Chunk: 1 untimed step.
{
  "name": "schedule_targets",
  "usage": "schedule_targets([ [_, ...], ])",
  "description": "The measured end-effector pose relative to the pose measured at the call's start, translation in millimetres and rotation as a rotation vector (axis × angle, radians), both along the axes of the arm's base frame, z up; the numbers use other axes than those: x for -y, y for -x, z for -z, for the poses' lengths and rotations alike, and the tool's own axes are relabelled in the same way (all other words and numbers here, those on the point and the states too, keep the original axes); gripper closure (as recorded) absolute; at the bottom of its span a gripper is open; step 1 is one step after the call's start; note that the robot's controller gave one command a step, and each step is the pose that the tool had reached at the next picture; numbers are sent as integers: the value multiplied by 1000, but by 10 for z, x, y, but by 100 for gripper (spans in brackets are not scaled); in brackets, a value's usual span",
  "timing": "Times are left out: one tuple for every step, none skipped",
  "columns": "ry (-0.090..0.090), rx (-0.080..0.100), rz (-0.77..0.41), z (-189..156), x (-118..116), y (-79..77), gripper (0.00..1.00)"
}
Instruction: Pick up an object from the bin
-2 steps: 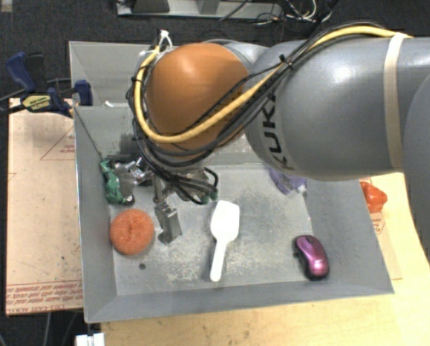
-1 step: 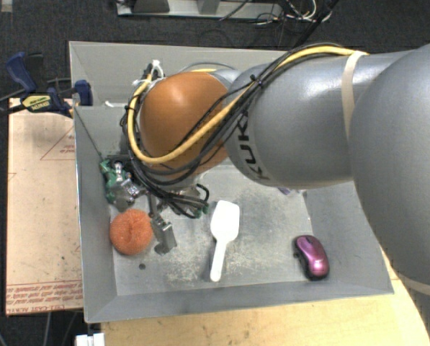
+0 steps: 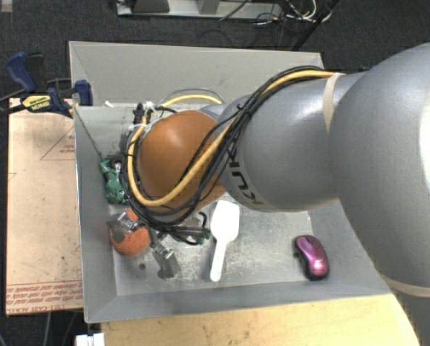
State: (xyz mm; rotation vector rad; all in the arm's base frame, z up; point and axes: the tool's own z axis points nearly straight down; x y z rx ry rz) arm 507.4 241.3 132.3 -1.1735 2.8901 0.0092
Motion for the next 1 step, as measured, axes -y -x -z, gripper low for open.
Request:
schedule_targets([
  [0,-3,-55,85,7,68,0],
])
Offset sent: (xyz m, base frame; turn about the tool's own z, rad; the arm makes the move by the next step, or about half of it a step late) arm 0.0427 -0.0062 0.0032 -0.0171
